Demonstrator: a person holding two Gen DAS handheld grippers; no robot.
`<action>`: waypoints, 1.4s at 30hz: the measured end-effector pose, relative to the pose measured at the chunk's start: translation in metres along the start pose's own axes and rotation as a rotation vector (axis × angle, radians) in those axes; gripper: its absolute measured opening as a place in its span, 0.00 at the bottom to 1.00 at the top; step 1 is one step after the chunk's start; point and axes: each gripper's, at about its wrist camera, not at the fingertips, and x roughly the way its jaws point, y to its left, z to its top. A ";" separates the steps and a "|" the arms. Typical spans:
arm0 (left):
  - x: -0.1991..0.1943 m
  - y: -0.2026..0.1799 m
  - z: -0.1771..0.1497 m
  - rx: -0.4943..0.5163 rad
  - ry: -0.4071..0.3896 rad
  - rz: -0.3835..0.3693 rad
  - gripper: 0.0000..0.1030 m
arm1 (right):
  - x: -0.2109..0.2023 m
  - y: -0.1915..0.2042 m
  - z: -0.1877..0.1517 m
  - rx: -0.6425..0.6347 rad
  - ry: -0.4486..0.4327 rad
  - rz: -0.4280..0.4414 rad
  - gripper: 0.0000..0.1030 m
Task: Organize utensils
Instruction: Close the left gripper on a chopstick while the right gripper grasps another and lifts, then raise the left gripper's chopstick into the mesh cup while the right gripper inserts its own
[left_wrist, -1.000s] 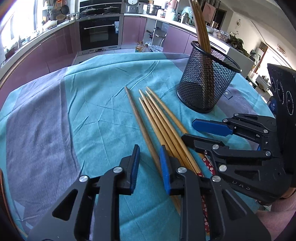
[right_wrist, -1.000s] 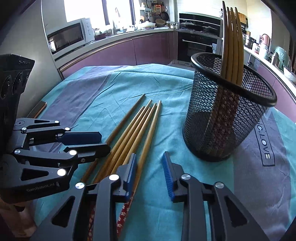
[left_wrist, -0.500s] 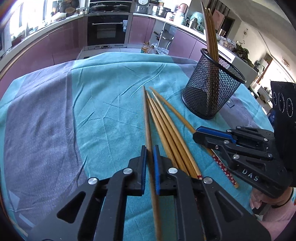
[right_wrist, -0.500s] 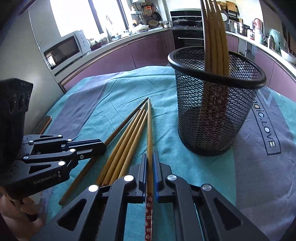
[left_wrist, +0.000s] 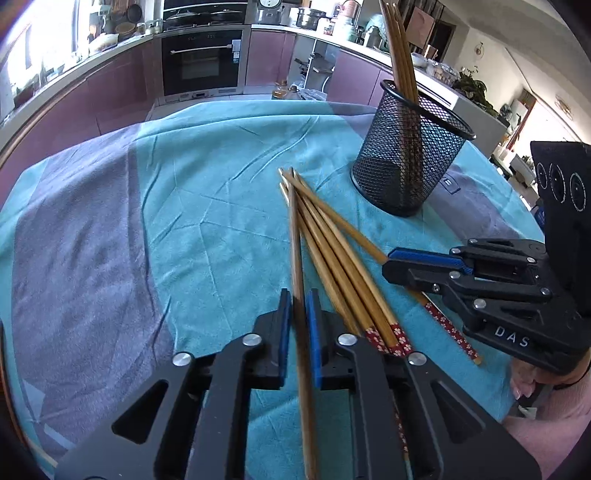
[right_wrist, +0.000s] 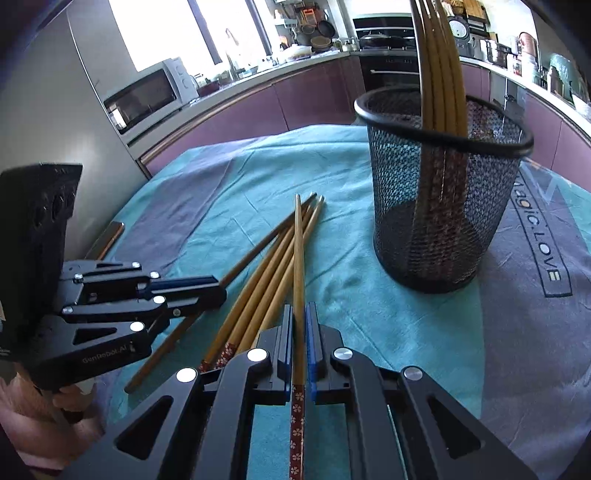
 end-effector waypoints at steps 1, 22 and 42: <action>0.001 0.000 0.001 0.004 0.003 -0.006 0.16 | 0.003 0.001 0.001 -0.001 0.002 -0.001 0.05; -0.067 -0.009 0.038 0.023 -0.184 -0.104 0.07 | -0.069 -0.007 0.026 -0.030 -0.200 0.028 0.05; -0.149 -0.043 0.119 0.053 -0.464 -0.217 0.07 | -0.131 -0.042 0.089 0.008 -0.481 -0.045 0.05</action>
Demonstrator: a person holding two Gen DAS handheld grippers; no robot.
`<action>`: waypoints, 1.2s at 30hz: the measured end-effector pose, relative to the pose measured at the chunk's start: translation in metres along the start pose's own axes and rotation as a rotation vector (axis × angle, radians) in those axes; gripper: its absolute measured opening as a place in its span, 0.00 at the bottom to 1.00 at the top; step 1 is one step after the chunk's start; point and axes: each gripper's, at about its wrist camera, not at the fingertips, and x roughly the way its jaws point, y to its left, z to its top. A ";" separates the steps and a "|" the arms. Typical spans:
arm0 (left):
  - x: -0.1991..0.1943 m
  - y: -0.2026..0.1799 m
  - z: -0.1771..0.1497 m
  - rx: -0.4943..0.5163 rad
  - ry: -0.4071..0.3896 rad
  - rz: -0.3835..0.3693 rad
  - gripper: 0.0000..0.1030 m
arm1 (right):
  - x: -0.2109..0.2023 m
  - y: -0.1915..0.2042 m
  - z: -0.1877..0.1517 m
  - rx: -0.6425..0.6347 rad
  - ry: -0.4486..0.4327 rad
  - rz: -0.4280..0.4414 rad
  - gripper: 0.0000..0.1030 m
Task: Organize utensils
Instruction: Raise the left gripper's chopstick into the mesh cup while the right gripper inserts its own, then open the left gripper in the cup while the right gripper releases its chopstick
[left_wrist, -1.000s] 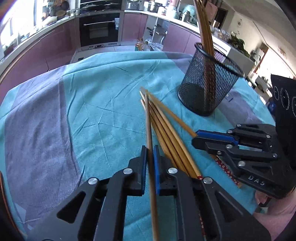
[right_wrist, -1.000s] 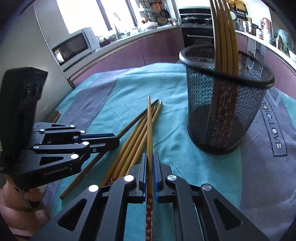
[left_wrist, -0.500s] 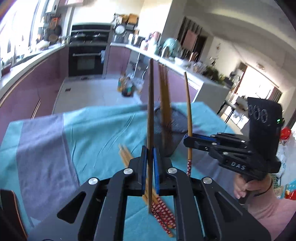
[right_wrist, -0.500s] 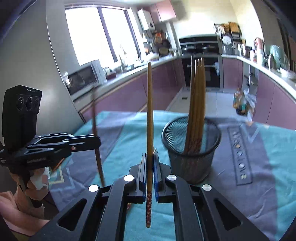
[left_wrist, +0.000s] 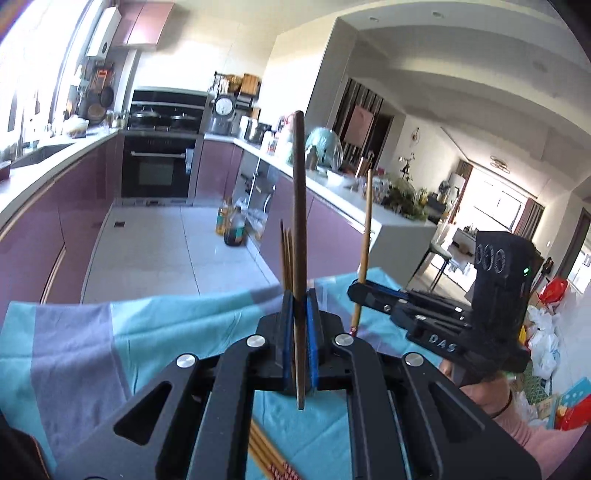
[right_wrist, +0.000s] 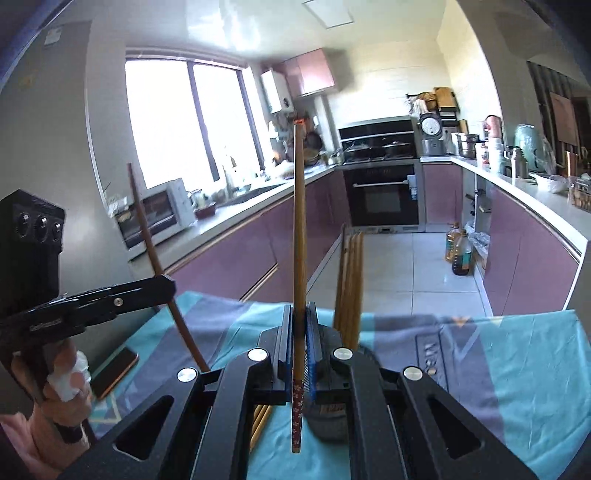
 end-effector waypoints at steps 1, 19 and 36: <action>0.000 -0.002 0.005 0.004 -0.013 0.000 0.07 | 0.002 -0.003 0.003 0.008 -0.009 -0.008 0.05; 0.060 -0.025 0.011 0.085 0.079 0.065 0.07 | 0.041 -0.018 -0.006 0.007 0.067 -0.077 0.05; 0.115 -0.004 -0.006 0.091 0.275 0.052 0.08 | 0.062 -0.023 -0.028 0.021 0.240 -0.089 0.07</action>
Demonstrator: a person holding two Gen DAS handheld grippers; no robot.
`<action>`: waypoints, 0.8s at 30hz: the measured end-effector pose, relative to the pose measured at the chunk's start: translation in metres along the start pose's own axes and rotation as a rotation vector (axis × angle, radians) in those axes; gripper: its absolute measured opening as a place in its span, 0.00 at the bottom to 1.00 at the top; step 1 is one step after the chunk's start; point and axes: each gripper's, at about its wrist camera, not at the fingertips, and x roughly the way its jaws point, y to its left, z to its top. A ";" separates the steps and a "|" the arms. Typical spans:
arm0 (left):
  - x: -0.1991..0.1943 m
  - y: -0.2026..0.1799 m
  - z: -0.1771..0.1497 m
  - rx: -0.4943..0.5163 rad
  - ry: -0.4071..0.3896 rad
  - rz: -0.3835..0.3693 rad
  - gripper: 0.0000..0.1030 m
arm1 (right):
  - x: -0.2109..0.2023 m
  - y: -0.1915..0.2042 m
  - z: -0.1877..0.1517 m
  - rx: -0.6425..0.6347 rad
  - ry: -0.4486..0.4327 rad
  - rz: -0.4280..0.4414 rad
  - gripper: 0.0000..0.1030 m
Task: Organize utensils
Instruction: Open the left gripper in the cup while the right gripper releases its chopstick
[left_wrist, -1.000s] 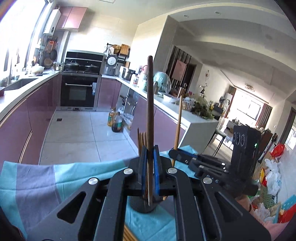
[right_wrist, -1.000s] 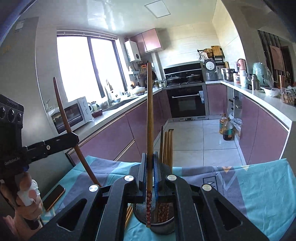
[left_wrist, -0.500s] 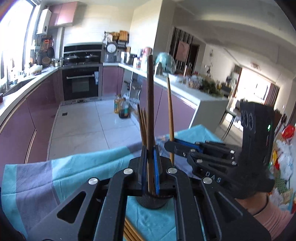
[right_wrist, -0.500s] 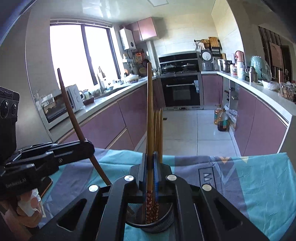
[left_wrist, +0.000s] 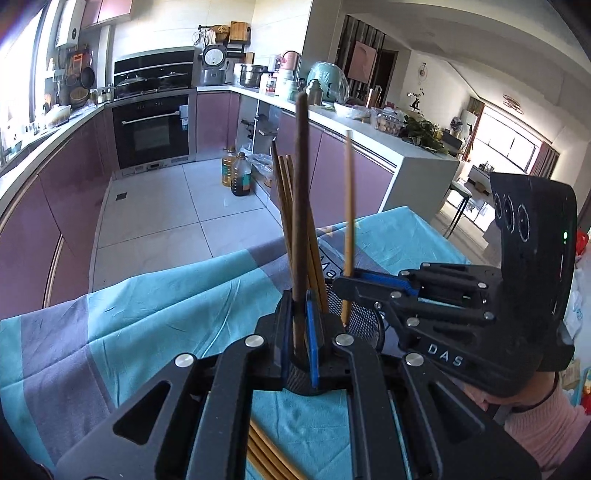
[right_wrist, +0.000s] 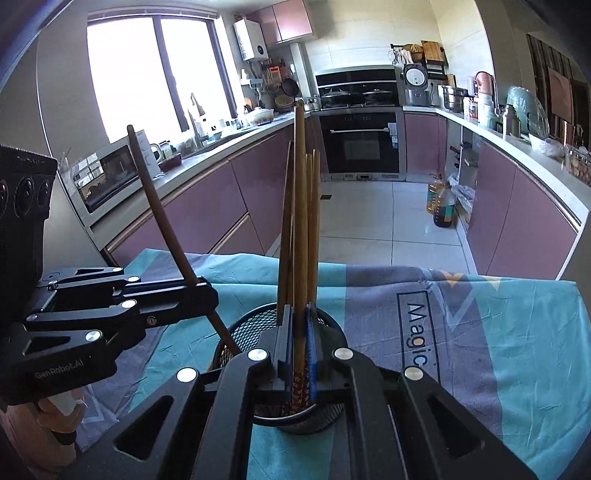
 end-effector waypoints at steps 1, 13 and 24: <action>0.002 0.000 0.001 0.000 0.001 -0.001 0.08 | 0.001 -0.001 0.000 0.003 0.002 0.001 0.07; -0.005 0.016 -0.010 -0.048 -0.031 0.005 0.20 | -0.009 0.003 -0.004 0.006 -0.036 0.028 0.12; -0.053 0.023 -0.050 -0.052 -0.133 0.068 0.33 | -0.038 0.028 -0.022 -0.050 -0.076 0.112 0.28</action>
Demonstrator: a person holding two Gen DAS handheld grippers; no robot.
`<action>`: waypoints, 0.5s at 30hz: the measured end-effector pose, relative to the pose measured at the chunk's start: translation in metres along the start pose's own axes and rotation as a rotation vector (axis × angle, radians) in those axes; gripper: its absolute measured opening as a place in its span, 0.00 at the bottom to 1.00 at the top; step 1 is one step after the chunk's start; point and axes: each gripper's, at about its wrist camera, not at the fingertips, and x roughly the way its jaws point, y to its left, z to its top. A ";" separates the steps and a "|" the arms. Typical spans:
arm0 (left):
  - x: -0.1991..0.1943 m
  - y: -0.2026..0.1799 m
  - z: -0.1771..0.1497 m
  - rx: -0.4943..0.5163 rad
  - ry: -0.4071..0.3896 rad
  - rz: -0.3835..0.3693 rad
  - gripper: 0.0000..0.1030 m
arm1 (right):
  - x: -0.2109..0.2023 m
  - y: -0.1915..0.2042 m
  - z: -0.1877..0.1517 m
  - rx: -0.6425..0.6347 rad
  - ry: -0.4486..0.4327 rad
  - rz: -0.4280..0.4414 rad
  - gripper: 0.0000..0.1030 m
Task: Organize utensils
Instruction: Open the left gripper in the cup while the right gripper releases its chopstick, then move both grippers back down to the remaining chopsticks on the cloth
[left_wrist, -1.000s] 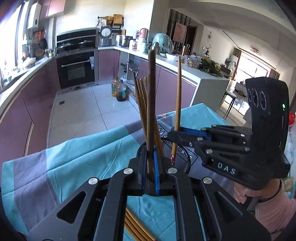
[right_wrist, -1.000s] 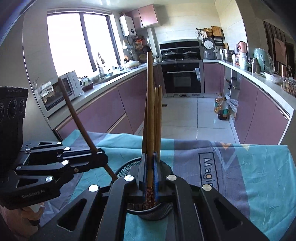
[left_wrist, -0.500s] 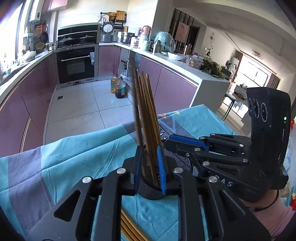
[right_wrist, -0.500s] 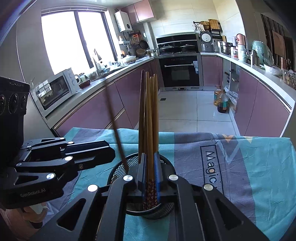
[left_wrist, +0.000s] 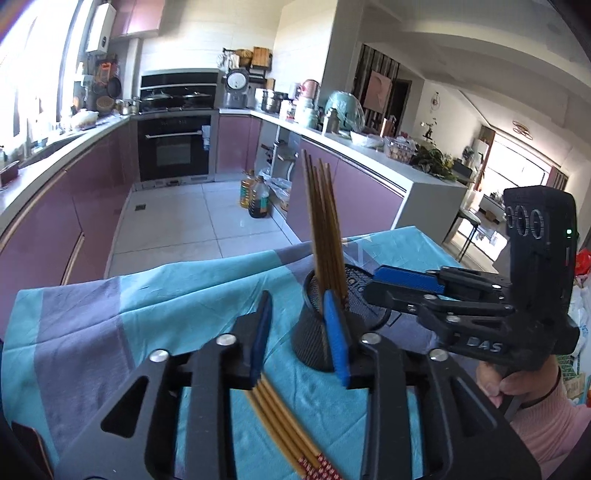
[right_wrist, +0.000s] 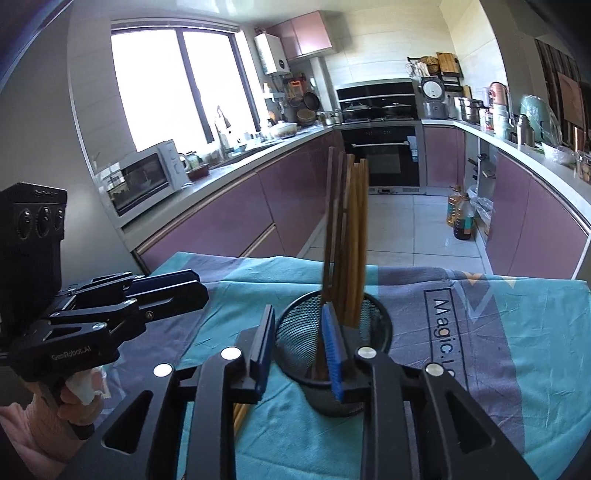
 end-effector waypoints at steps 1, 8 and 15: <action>-0.004 0.000 -0.004 0.001 -0.003 0.006 0.37 | -0.002 0.003 -0.002 -0.006 -0.001 0.010 0.31; -0.013 0.018 -0.042 -0.032 0.054 0.046 0.43 | -0.001 0.023 -0.032 -0.030 0.054 0.068 0.41; 0.006 0.029 -0.095 -0.056 0.181 0.079 0.43 | 0.032 0.037 -0.067 -0.021 0.182 0.078 0.41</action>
